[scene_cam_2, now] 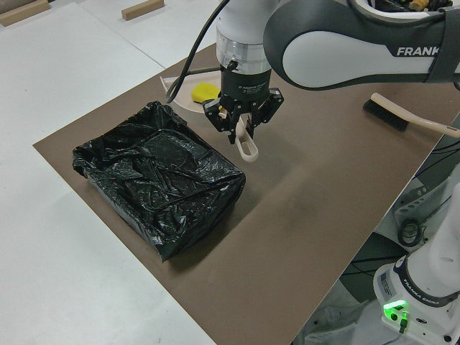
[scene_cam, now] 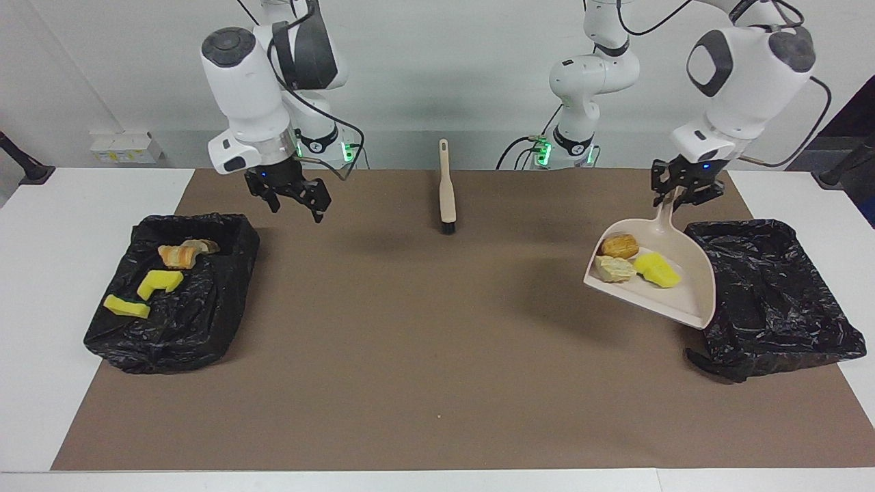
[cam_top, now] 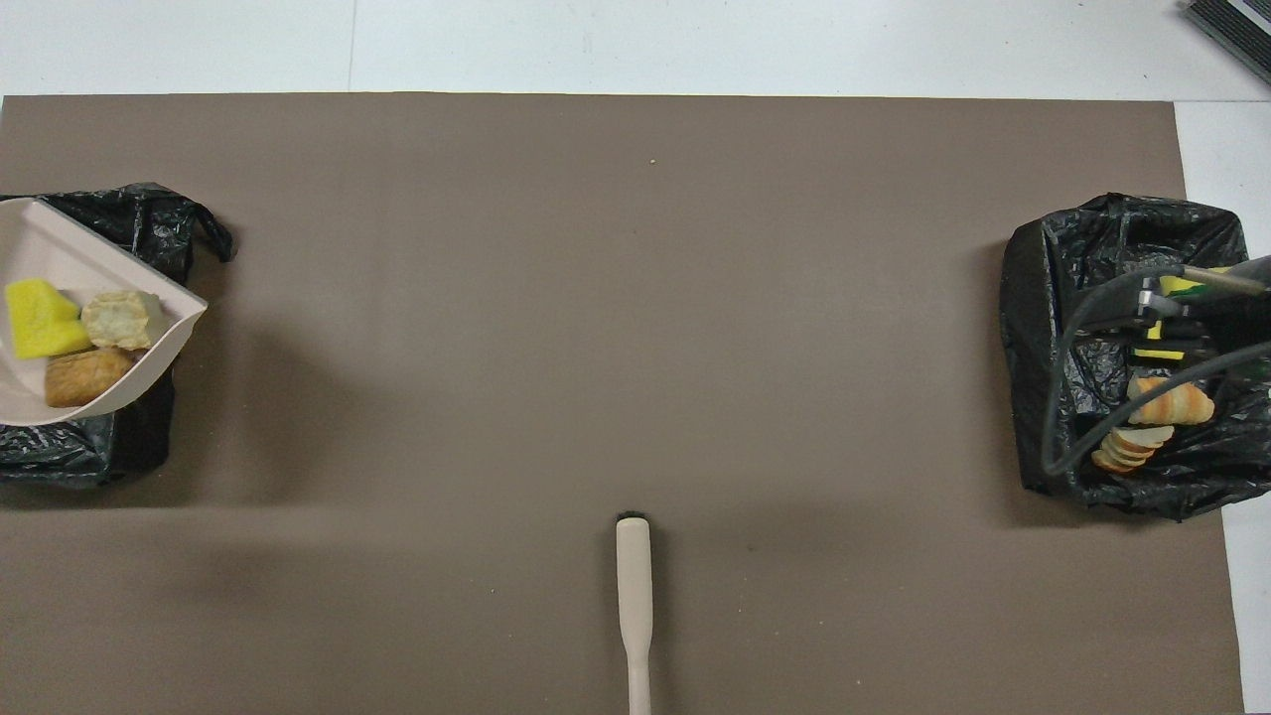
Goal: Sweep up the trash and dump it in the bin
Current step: 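Tip the dustpan with the left gripper to dump the trash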
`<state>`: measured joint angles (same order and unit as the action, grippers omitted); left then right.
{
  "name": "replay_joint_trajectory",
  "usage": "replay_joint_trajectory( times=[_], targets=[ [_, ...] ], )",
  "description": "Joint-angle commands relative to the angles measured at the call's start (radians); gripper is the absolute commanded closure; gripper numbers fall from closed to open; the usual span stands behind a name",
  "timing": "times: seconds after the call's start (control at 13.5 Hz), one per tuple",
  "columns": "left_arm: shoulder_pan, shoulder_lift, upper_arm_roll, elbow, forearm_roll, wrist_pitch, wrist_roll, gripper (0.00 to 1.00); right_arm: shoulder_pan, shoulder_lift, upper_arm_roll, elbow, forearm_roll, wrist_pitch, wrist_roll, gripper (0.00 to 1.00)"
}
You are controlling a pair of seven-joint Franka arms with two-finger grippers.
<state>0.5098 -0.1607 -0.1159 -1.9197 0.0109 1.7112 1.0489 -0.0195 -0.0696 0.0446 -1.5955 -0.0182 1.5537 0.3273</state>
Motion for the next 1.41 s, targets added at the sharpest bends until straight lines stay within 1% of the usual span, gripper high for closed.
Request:
replay_joint_trajectory(
  times=[0.0,0.07,0.15,0.22,0.37,0.44,0.59,0.74,0.89,0.96,1.04,1.26,1.33],
  targets=[
    [0.054,0.059,-0.013,0.094,0.142,0.034,0.123,1.00,-0.019,0.042,0.011,0.121,-0.060,-0.090,-0.083,0.00],
    [0.079,0.081,-0.013,0.109,0.179,0.092,0.164,1.00,-0.019,0.051,0.011,0.155,-0.068,-0.115,-0.103,0.00],
    [0.104,0.114,-0.013,0.132,0.229,0.161,0.215,1.00,-0.019,0.069,0.012,0.179,-0.071,-0.136,-0.106,0.00],
    [0.107,0.156,-0.013,0.169,0.291,0.213,0.244,1.00,-0.019,0.077,0.014,0.196,-0.069,-0.139,-0.106,0.00],
    [0.105,0.231,-0.014,0.252,0.409,0.252,0.307,1.00,-0.019,0.080,0.015,0.197,-0.060,-0.129,-0.106,0.00],
    [0.102,0.253,-0.014,0.278,0.443,0.258,0.347,1.00,-0.019,0.080,0.014,0.197,-0.062,-0.132,-0.106,0.00],
    [0.085,0.256,-0.016,0.268,0.518,0.284,0.355,1.00,-0.016,0.074,0.014,0.187,-0.060,-0.127,-0.108,0.00],
    [0.041,0.262,-0.018,0.260,0.677,0.310,0.346,1.00,-0.017,0.071,0.012,0.186,-0.045,-0.127,-0.106,0.00],
    [0.021,0.277,-0.018,0.257,0.770,0.321,0.329,1.00,-0.014,0.065,0.021,0.186,-0.037,-0.142,-0.099,0.00],
    [0.009,0.277,-0.018,0.246,0.846,0.321,0.329,1.00,-0.013,0.044,0.018,0.186,-0.019,-0.139,-0.106,0.00],
    [-0.020,0.277,-0.018,0.242,0.913,0.318,0.329,1.00,-0.013,0.039,0.017,0.184,-0.016,-0.144,-0.103,0.00],
    [-0.069,0.277,-0.018,0.232,1.046,0.297,0.326,1.00,-0.013,0.033,0.017,0.175,-0.017,-0.145,-0.103,0.00],
    [-0.074,0.277,-0.018,0.232,1.069,0.294,0.326,1.00,-0.013,0.033,0.015,0.175,-0.019,-0.147,-0.106,0.00]
  ],
)
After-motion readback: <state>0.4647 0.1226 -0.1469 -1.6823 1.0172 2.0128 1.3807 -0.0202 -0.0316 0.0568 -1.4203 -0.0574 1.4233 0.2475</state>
